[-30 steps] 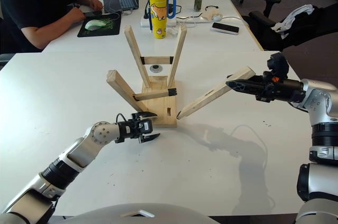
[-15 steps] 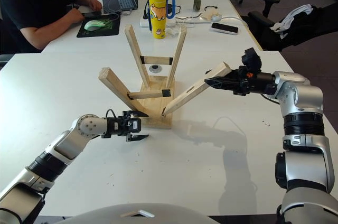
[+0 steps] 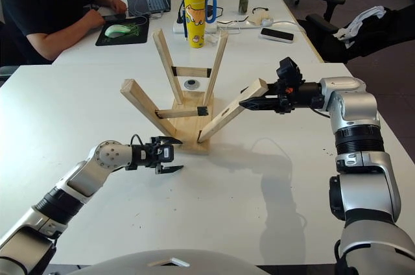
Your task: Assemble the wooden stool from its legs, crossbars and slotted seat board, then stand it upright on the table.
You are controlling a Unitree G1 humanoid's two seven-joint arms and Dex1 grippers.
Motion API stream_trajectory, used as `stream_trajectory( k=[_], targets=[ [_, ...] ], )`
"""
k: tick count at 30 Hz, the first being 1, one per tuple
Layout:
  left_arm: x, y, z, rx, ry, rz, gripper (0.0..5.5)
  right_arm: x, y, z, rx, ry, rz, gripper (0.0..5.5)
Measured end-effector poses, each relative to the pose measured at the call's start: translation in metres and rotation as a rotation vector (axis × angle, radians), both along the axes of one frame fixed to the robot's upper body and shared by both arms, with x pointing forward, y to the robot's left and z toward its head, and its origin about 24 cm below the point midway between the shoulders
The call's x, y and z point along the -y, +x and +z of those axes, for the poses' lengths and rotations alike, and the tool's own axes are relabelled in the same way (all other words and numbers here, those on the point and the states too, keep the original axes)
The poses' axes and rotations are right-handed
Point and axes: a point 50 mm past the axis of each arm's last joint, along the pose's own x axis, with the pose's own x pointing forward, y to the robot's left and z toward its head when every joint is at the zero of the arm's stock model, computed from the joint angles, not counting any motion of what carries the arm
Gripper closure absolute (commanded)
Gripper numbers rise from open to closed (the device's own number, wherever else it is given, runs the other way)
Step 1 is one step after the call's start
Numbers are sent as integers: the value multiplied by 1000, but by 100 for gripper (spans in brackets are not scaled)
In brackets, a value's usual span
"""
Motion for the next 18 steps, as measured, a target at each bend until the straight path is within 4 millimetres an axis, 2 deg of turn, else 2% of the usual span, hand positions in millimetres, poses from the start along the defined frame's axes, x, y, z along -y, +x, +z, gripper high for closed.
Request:
stream_trajectory(
  k=[12, 18],
  targets=[
    [7, -3, -4, -9, -37, 38, 172, -23, 5, 26, 87, -154, 77, 341],
    [10, -4, -6, -17, -50, 50, 172, -28, 8, 28, 115, -202, 73, 341]
  ],
)
